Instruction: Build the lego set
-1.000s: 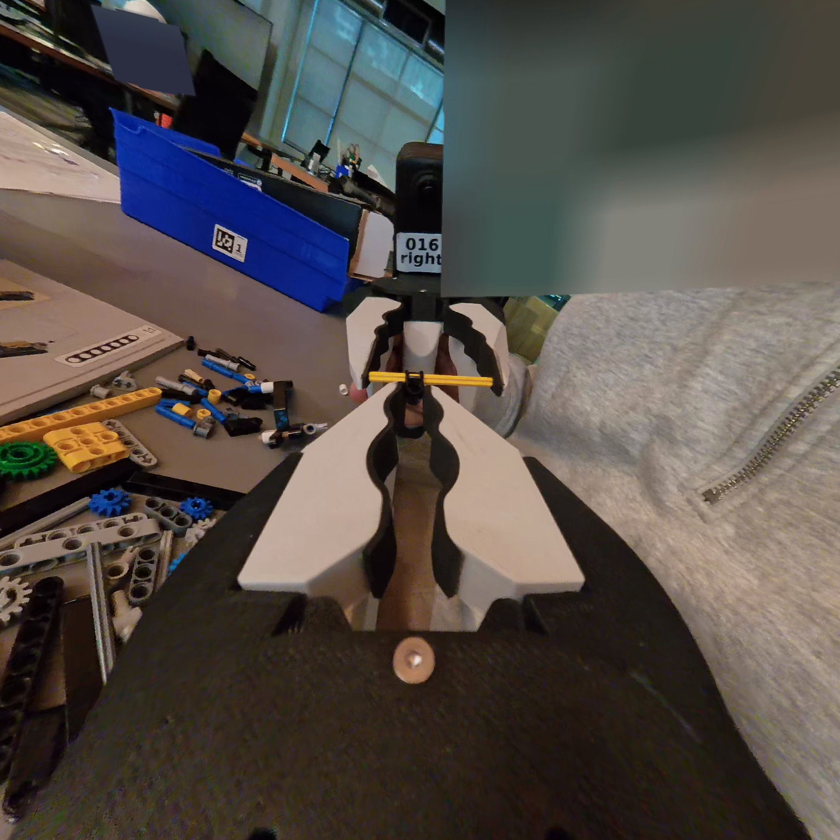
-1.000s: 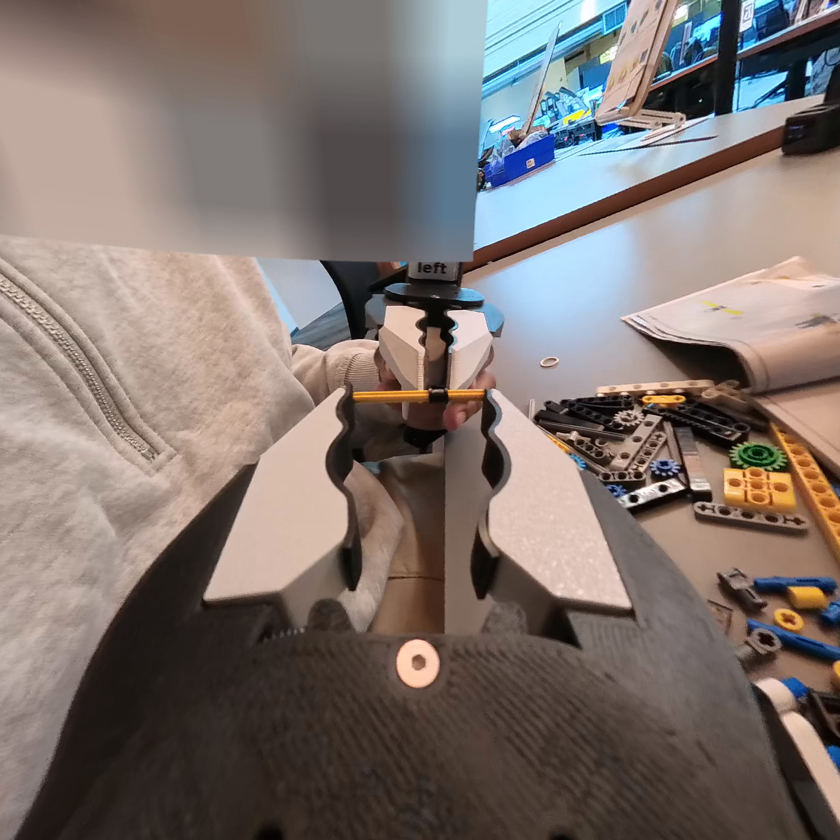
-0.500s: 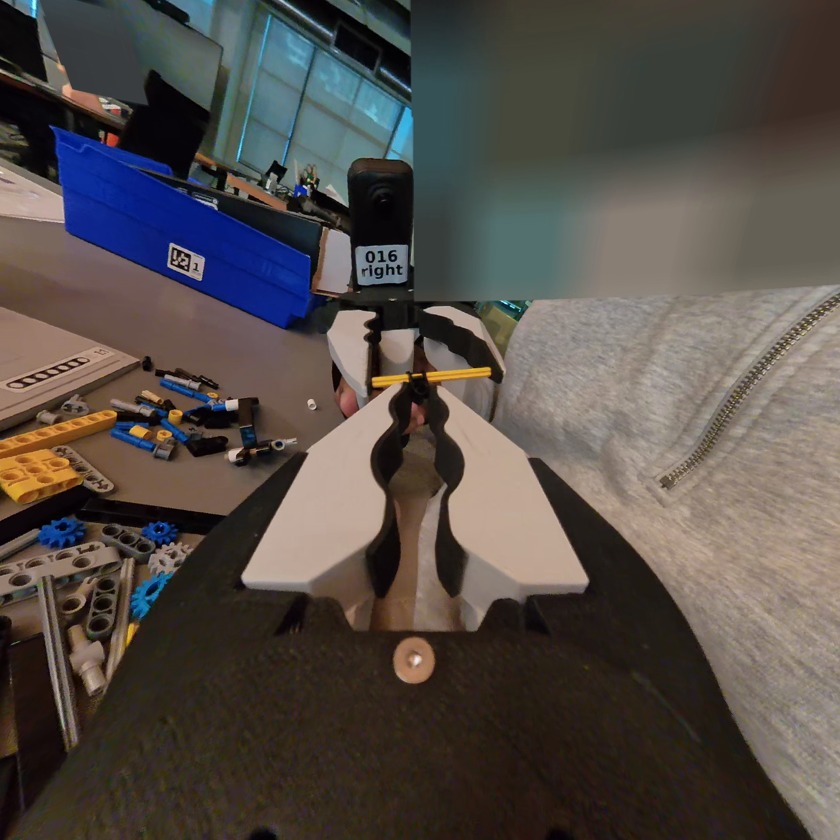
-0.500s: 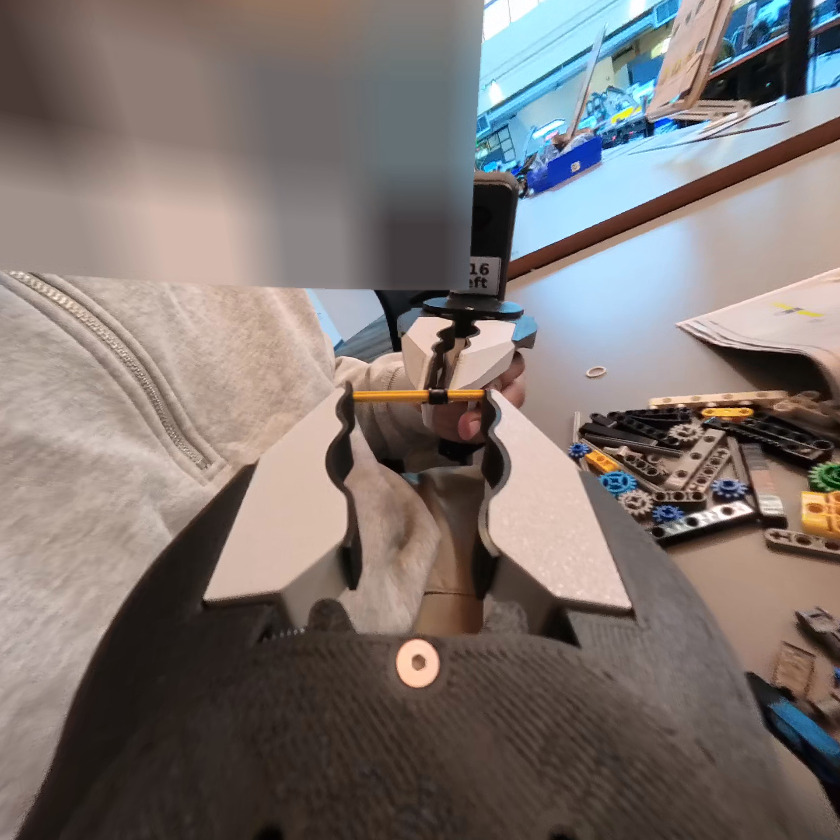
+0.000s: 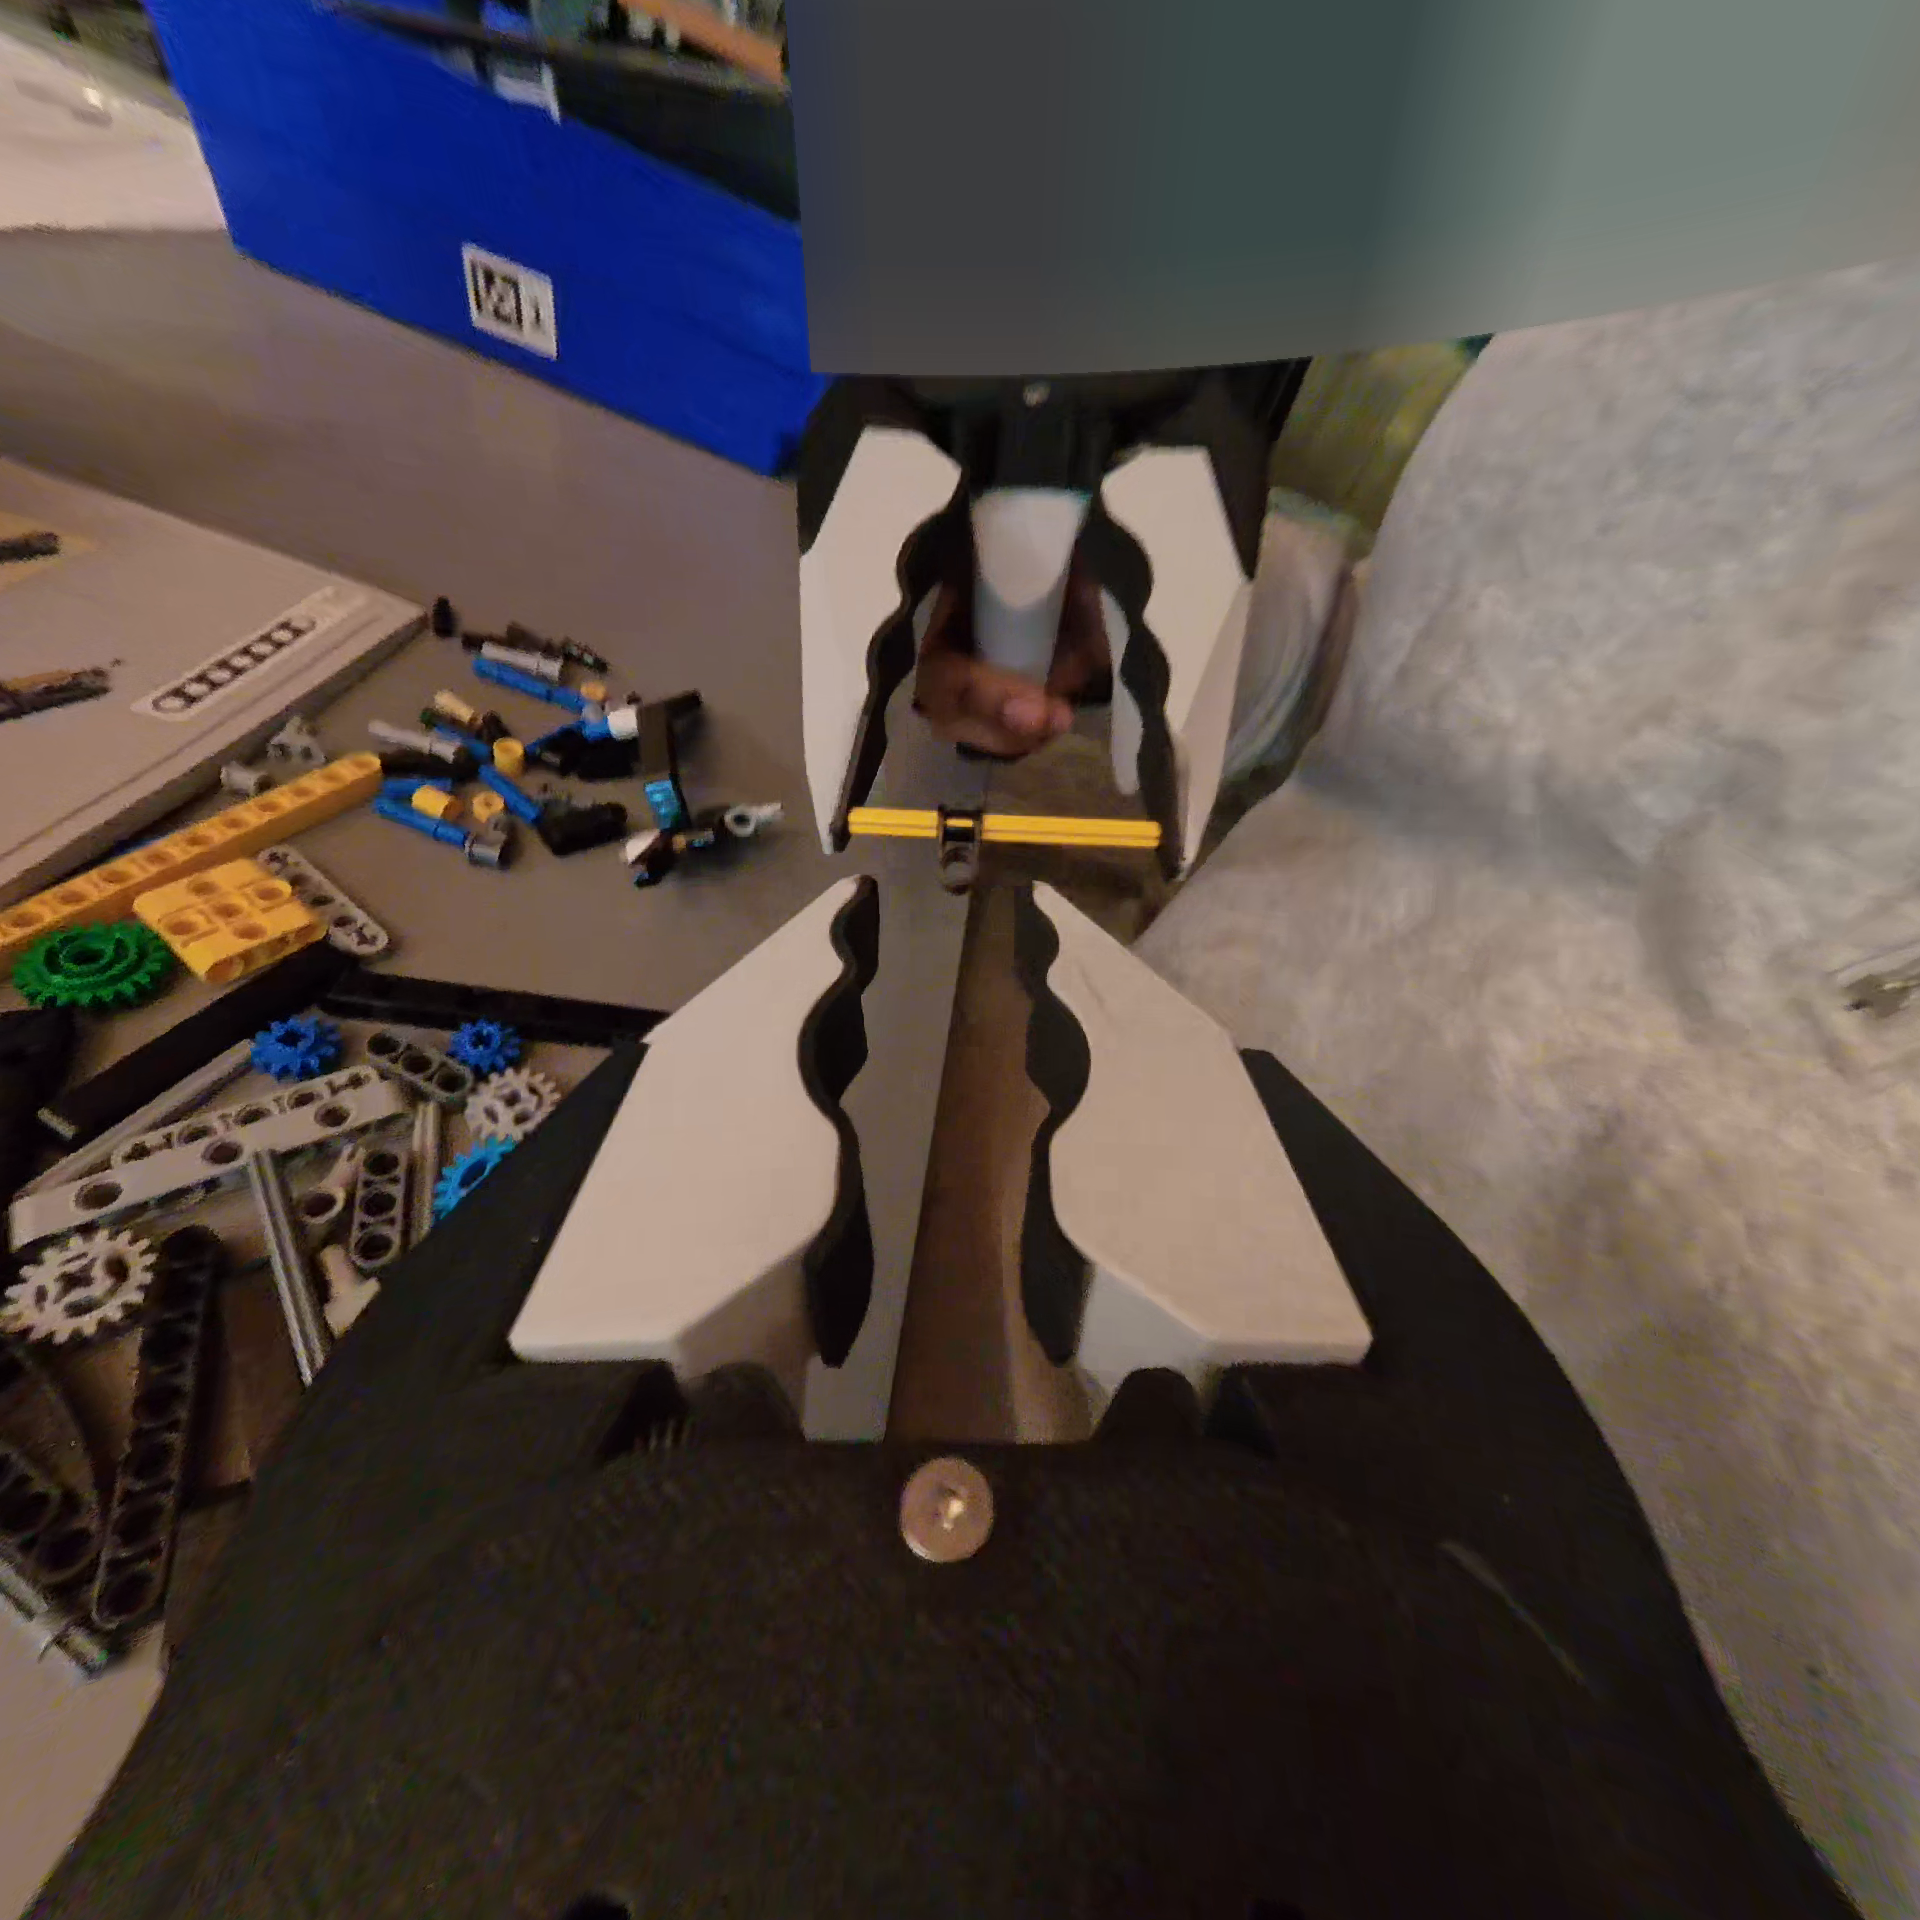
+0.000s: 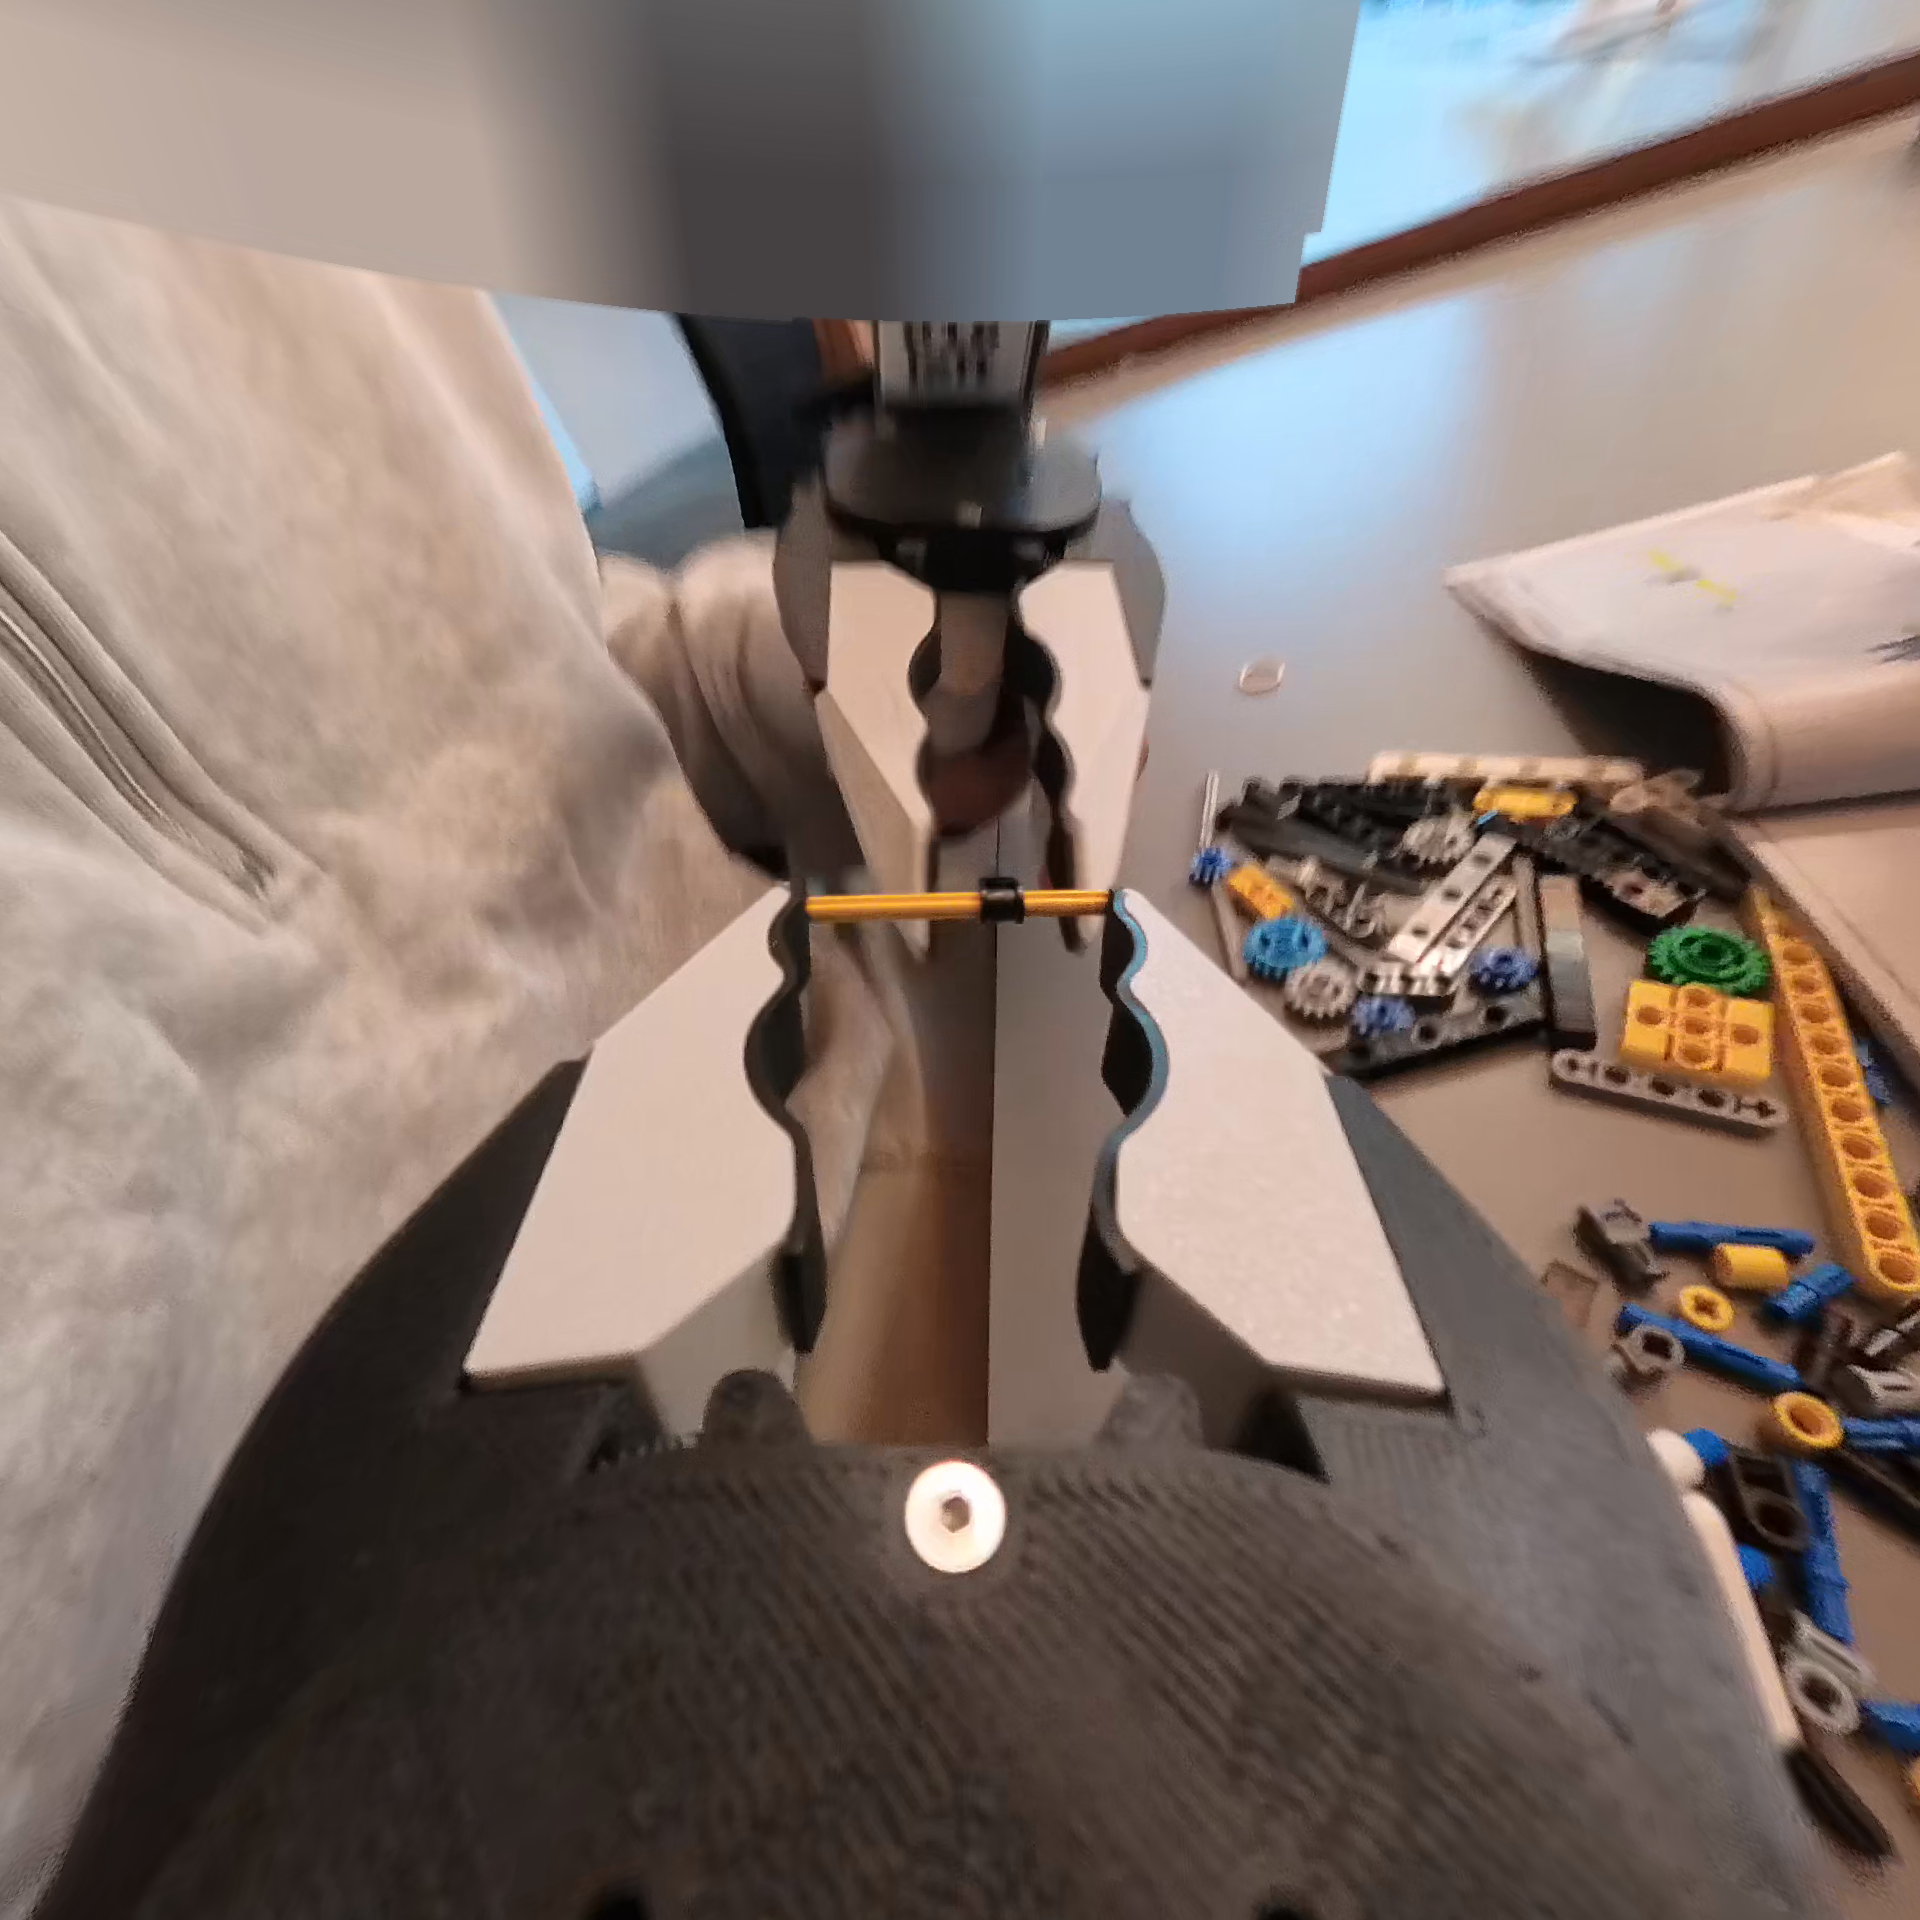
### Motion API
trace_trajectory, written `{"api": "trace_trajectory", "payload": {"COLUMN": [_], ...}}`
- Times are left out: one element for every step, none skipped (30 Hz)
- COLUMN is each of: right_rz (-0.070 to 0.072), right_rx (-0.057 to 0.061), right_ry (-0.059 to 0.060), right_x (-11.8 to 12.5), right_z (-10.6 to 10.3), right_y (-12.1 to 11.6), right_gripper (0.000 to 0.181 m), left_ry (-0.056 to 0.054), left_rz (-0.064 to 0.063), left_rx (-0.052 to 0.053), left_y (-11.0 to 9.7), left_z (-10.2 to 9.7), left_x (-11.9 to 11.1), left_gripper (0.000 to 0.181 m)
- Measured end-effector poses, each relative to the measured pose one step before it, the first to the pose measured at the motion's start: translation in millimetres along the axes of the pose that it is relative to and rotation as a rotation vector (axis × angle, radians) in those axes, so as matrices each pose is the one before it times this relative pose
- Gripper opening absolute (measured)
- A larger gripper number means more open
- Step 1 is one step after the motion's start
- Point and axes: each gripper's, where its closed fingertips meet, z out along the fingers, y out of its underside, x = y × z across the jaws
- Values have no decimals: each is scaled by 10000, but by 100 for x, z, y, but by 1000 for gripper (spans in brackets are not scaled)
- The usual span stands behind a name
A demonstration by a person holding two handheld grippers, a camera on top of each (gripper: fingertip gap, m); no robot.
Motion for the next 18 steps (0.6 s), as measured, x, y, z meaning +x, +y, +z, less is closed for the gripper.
{"api": "trace_trajectory", "payload": {"right_rz": [-183,-202,-190,-180,-120,-4,13,-104,-67,7,3,-8,-13,-34,-100,-18,29,-18], "right_rx": [-417,-468,-512,-378,-163,-68,-181,-172,-99,-35,17,40,63,34,56,72,46,-10], "right_ry": [39,116,83,102,32,-102,-27,156,43,-2,-8,-22,-63,32,54,-23,-57,-3], "right_x": [-83,25,-35,-19,-106,-254,-82,188,8,-6,-2,-25,-90,48,49,-17,-17,43], "right_z": [156,191,240,231,186,173,135,85,73,23,-1,1,18,8,14,-6,-10,10], "right_y": [576,666,751,554,227,67,243,267,126,34,-7,-41,-72,-35,-25,-37,-12,113], "right_gripper": [55,55,55,56,56,55,55,55,56,55,55,55,55,55,56,56,55,56], "left_ry": [-96,-49,-2,4,-131,-78,-72,-121,-27,2,22,13,-51,-65,-10,30,6,-86], "left_rz": [136,113,122,161,158,126,88,82,30,-6,-37,-4,61,31,-11,-9,-9,77], "left_rx": [-349,-299,-265,-342,-334,-245,-195,-157,-74,-21,-6,-9,-5,-5,11,27,6,-56], "left_y": [513,452,404,556,541,385,313,223,97,40,3,5,10,8,-12,-12,-4,100], "left_z": [298,292,282,288,305,291,182,104,73,12,-13,3,-21,-8,-33,-34,26,72], "left_x": [43,110,156,157,-54,37,25,-129,3,15,17,12,-43,-72,-38,32,34,-67], "left_gripper": [22,21,17,12,10,7,7,7,7,7,7,7,4,4,4,4,4,4]}}
